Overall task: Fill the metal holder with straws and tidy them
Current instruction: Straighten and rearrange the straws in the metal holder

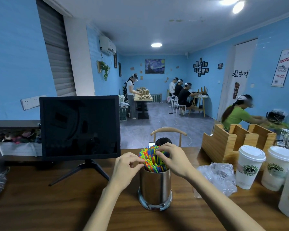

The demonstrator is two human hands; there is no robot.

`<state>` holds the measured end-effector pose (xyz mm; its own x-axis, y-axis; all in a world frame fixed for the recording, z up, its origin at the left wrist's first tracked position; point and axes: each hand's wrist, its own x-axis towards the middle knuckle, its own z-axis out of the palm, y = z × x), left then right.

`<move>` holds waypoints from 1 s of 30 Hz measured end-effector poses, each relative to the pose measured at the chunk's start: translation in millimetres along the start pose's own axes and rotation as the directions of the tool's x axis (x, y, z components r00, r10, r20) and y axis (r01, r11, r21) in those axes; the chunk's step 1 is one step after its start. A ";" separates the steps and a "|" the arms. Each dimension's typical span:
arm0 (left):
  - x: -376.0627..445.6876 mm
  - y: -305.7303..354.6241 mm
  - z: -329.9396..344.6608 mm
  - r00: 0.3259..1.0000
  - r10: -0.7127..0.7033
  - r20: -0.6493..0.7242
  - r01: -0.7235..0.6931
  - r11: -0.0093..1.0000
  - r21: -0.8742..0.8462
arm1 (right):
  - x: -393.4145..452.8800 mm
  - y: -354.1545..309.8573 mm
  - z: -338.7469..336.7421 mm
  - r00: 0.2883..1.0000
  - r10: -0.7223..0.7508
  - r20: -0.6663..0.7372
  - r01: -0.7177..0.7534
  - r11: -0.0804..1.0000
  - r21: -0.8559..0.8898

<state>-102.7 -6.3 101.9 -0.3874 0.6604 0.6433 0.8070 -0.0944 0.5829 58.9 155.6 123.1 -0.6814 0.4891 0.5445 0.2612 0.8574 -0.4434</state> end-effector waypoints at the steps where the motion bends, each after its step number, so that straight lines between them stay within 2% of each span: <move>1: -1.4 -0.2 0.2 1.000 0.007 0.010 -0.007 1.000 0.017 | -0.5 -1.4 0.4 1.000 -0.007 0.007 0.007 1.000 0.011; 9: -2.5 2.6 -2.6 0.999 0.002 -0.045 0.003 0.992 0.126 | -6.0 -8.0 5.3 0.998 -0.029 0.051 0.027 0.999 0.034; 12: 3.6 7.4 -10.1 0.998 -0.034 -0.061 0.038 0.997 0.069 | -5.2 -7.9 2.9 0.998 -0.025 0.061 0.023 0.999 0.036; 16: 7.3 12.6 -14.6 0.999 -0.048 -0.016 0.048 0.998 0.027 | -4.9 -7.5 1.6 0.998 -0.023 0.063 0.021 0.999 0.026; 19: 11.7 20.6 -21.9 0.993 -0.103 -0.059 0.094 0.985 -0.144 | -6.3 -8.5 -1.8 0.999 -0.010 0.042 0.007 0.998 0.059; 21: 20.2 27.9 -35.4 0.968 -0.187 -0.166 0.113 0.919 -0.377 | -8.8 -11.8 -3.7 0.999 -0.009 0.043 0.006 0.997 0.083; 24: 34.5 41.8 -61.0 0.893 -0.313 -0.323 0.013 0.736 -0.677 | -15.7 -18.0 -0.8 0.996 -0.027 0.086 0.022 0.998 0.056; 28: 46.2 55.9 -75.5 0.841 -0.434 -0.323 -0.048 0.536 -0.843 | -17.4 -26.2 -1.5 0.996 -0.035 0.082 0.023 0.990 0.137; 30: 46.7 54.4 -73.0 0.817 -0.495 -0.297 -0.046 0.456 -0.889 | -15.4 -31.1 -4.8 0.997 -0.024 0.068 -0.001 0.939 0.343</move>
<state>-109.4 -35.0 199.9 -0.8482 0.3648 0.3840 -0.0099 -0.7358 0.6772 64.6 122.1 131.9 -0.7322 0.4568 0.5053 0.0119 0.7503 -0.6610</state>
